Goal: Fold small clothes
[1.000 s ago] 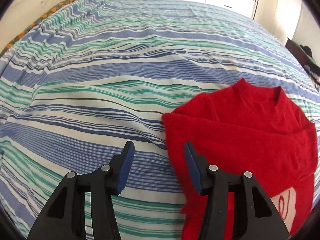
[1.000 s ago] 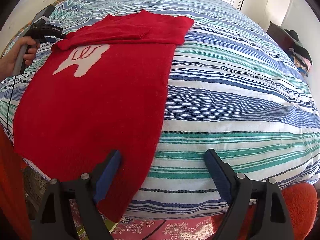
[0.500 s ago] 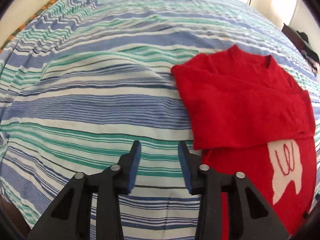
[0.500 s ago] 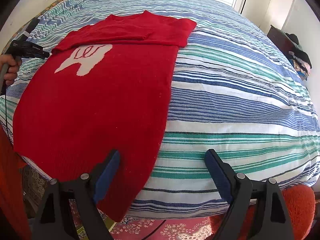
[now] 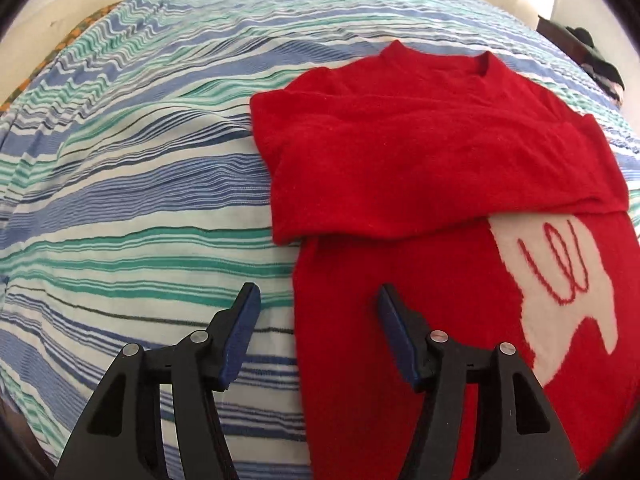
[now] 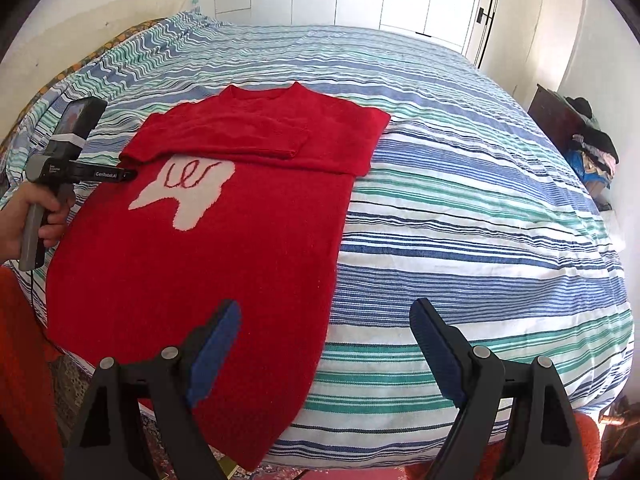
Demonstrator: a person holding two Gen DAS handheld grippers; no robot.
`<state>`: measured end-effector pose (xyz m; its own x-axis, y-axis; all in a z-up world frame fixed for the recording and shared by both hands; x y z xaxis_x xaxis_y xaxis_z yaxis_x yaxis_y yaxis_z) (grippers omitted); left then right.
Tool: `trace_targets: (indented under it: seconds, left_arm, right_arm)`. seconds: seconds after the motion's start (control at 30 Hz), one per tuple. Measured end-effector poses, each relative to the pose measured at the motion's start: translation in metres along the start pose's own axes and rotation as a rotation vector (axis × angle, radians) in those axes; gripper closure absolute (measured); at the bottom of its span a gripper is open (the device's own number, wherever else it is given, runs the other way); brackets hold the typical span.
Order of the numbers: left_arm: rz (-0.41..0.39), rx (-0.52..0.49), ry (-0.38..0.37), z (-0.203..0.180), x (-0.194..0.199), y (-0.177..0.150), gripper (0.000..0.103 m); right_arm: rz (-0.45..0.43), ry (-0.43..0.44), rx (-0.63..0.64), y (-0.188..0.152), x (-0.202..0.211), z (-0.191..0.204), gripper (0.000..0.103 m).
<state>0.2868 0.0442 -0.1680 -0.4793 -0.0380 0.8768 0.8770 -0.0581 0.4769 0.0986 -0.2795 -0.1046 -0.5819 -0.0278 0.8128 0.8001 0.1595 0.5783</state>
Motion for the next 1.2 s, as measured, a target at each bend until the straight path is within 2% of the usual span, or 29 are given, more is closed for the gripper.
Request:
trace_targets:
  seconds: [0.07,0.17,0.23,0.3,0.33,0.37,0.4,0.43,0.5,0.6,0.73,1.2]
  left_arm:
    - [-0.036,-0.002,-0.031,-0.004,0.025,-0.016,0.037]
    - [-0.077,-0.013,-0.076,-0.023,0.058,-0.050,0.026]
    - [-0.070,-0.015,-0.102,-0.038,0.067,-0.074,0.018]
    - [-0.023,-0.008,-0.116,-0.051,0.061,-0.099,0.017]
    - [0.015,-0.001,-0.099,-0.057,0.053,-0.111,0.016]
    - [0.027,0.005,-0.068,-0.062,0.048,-0.120,0.012]
    - [0.005,0.004,-0.044,-0.063,0.049,-0.126,0.009]
    - [-0.007,-0.011,-0.028,-0.066,0.050,-0.129,0.007]
    - [0.003,-0.024,-0.025,-0.065,0.051,-0.128,0.005]
    - [0.021,0.005,-0.042,-0.061,0.047,-0.125,0.003]
    - [0.012,-0.011,-0.037,-0.061,0.047,-0.129,0.002]
    - [0.000,-0.020,-0.033,-0.065,0.045,-0.131,0.001]
  right_arm:
    - [-0.013,0.012,0.005,0.002,0.002,0.000,0.017]
    - [-0.031,0.072,0.034,0.002,0.002,0.011,0.017]
    - [-0.054,0.120,0.066,0.000,-0.001,0.025,0.017]
    - [-0.058,0.191,0.084,-0.007,-0.009,0.039,0.017]
    - [-0.028,0.219,0.092,-0.012,-0.019,0.046,0.017]
    - [0.040,0.218,0.105,-0.018,-0.035,0.051,0.017]
    - [0.127,0.193,0.121,-0.027,-0.053,0.054,0.016]
    - [0.167,0.182,0.128,-0.036,-0.064,0.055,0.014]
    - [0.119,0.212,0.112,-0.041,-0.065,0.052,0.010]
    - [0.129,0.218,0.104,-0.040,-0.068,0.053,0.009]
    - [0.116,0.201,0.120,-0.043,-0.069,0.059,0.005]
    - [0.092,0.188,0.117,-0.044,-0.069,0.058,0.004]
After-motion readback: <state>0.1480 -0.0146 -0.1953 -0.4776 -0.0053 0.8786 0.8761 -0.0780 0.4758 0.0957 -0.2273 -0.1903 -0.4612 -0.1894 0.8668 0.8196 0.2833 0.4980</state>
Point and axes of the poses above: each gripper's, at about its wrist camera, not at the fingertips, and x roughly against the way its jaws point, z to its left, y to its top, the point moved 1 cm from there along -x, roughly the way its jaws point
